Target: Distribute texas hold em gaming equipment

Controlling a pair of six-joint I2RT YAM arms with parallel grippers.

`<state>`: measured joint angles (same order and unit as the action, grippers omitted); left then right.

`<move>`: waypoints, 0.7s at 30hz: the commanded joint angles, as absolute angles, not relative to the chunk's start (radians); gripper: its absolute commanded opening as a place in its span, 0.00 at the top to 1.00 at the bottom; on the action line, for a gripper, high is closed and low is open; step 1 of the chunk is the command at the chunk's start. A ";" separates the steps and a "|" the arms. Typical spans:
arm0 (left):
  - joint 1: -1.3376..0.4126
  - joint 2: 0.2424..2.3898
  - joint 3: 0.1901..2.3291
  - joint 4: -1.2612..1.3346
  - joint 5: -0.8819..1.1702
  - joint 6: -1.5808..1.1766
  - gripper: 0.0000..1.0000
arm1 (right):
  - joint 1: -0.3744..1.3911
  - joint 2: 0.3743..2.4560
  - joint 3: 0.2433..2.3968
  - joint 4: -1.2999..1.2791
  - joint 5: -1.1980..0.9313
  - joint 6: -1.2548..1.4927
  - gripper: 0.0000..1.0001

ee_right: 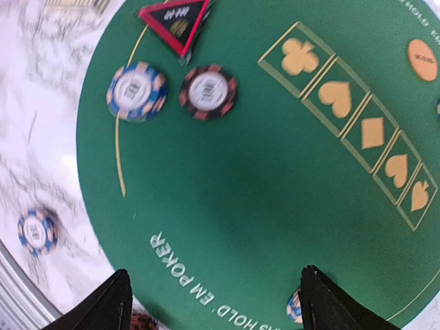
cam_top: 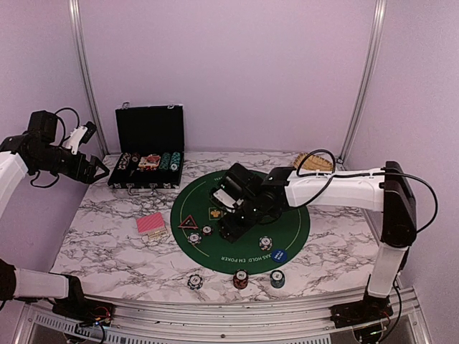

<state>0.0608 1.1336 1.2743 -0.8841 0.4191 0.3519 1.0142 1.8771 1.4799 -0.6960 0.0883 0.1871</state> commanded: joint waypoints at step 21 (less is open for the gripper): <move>0.064 1.146 1.285 -0.905 0.443 0.353 0.01 | 1.222 1.774 1.235 -0.711 0.019 0.330 0.14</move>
